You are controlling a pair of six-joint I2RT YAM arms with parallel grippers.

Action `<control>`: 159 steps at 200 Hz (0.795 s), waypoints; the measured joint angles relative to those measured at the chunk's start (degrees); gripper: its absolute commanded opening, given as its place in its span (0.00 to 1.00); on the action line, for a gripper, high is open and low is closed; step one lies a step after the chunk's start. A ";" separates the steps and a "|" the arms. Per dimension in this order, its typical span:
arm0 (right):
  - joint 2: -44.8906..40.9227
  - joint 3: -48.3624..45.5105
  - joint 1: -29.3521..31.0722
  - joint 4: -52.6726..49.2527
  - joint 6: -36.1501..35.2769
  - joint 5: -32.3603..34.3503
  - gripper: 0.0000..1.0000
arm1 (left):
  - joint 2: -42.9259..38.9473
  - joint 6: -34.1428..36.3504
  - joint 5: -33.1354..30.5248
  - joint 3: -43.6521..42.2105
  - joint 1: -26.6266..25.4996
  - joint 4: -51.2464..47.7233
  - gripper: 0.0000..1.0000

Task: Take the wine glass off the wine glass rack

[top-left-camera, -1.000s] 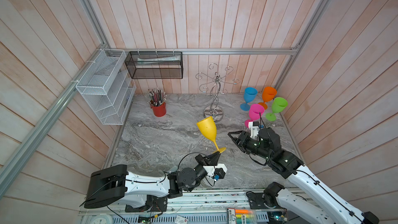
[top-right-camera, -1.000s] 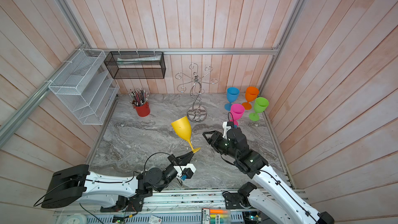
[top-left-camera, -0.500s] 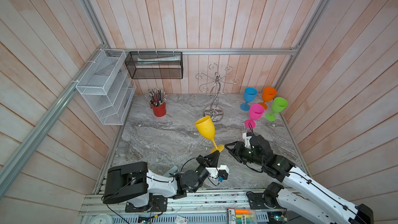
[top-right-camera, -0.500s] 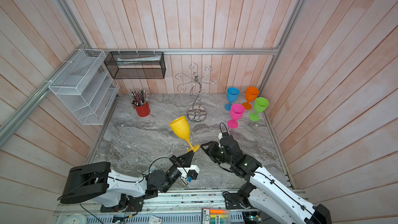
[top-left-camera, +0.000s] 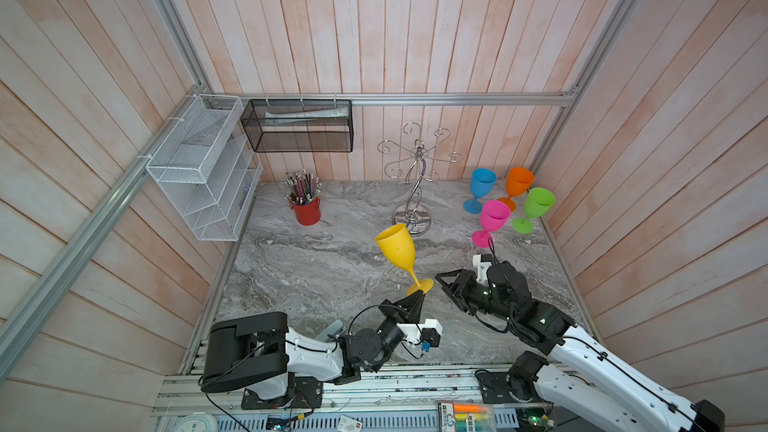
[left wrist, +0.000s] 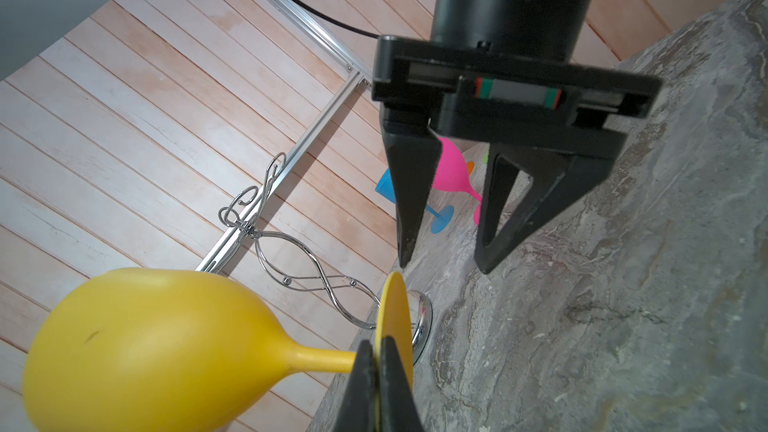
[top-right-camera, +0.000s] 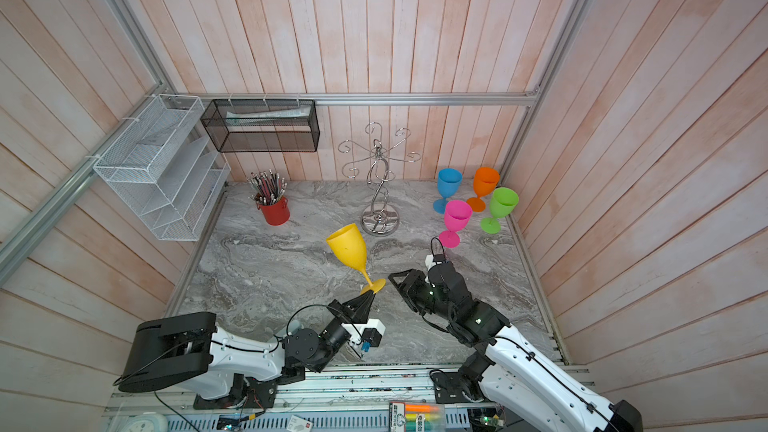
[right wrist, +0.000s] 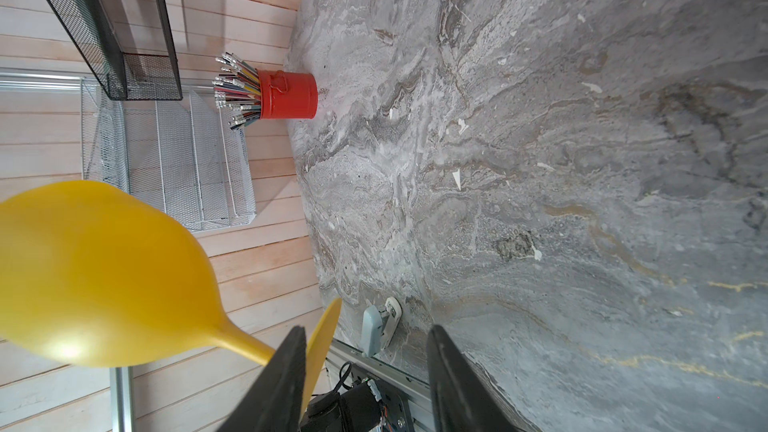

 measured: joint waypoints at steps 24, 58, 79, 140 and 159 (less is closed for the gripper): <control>2.38 1.07 0.52 0.42 -0.04 -0.15 0.49 | 0.66 0.00 0.02 0.00 0.00 0.48 0.00; 6.69 1.16 4.13 2.89 0.13 -0.90 0.46 | 4.17 0.44 0.02 1.14 0.00 1.60 0.00; 8.28 1.07 5.79 4.39 1.09 -0.28 0.37 | 5.18 0.48 -0.42 1.55 0.00 1.70 0.00; 7.96 0.35 6.60 10.12 4.68 0.42 0.00 | 5.68 1.64 -1.31 1.95 -0.63 1.60 0.00; 7.43 0.09 6.58 10.56 5.01 0.59 0.00 | 5.66 1.95 -1.60 2.12 -0.72 1.70 0.09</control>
